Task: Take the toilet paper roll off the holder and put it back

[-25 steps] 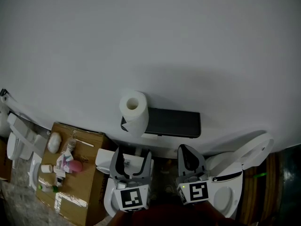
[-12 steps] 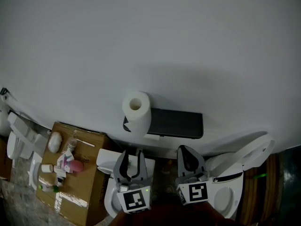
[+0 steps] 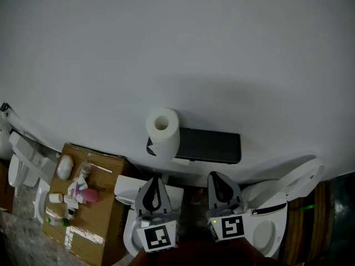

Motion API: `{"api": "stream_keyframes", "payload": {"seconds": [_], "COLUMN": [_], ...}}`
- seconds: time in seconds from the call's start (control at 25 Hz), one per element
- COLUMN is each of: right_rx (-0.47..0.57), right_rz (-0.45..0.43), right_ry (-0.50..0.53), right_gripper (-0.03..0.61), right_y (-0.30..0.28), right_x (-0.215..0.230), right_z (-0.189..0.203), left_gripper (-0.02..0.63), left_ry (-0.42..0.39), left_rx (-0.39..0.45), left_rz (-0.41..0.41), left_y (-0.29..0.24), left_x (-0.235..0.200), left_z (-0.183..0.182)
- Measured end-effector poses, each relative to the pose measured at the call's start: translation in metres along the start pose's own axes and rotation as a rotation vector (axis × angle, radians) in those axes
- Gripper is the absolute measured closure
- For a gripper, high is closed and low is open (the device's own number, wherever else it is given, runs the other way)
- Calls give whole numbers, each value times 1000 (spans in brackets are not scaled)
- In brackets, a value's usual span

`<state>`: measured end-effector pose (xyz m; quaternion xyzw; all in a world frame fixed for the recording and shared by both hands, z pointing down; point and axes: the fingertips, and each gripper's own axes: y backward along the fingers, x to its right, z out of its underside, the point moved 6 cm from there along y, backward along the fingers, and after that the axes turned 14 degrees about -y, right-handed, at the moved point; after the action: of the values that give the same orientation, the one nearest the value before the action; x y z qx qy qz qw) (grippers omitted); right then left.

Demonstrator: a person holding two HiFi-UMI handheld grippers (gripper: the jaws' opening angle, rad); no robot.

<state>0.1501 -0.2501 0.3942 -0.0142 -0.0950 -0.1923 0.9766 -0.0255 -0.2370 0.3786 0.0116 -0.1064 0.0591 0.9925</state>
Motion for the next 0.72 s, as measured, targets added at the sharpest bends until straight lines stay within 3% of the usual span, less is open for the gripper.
{"api": "stream_keyframes", "payload": {"seconds": [0.52,0.72], "right_rx": [-9,45], "right_rz": [-7,-8], "right_ry": [2,-7], "right_gripper": [563,563], "right_y": [1,1], "right_x": [-1,-1], "right_z": [0,-8], "left_gripper": [598,598], "left_ry": [-7,-3], "left_rx": [-8,-8], "left_rz": [8,6], "left_y": [1,2], "left_x": [4,7], "left_z": [3,4]}}
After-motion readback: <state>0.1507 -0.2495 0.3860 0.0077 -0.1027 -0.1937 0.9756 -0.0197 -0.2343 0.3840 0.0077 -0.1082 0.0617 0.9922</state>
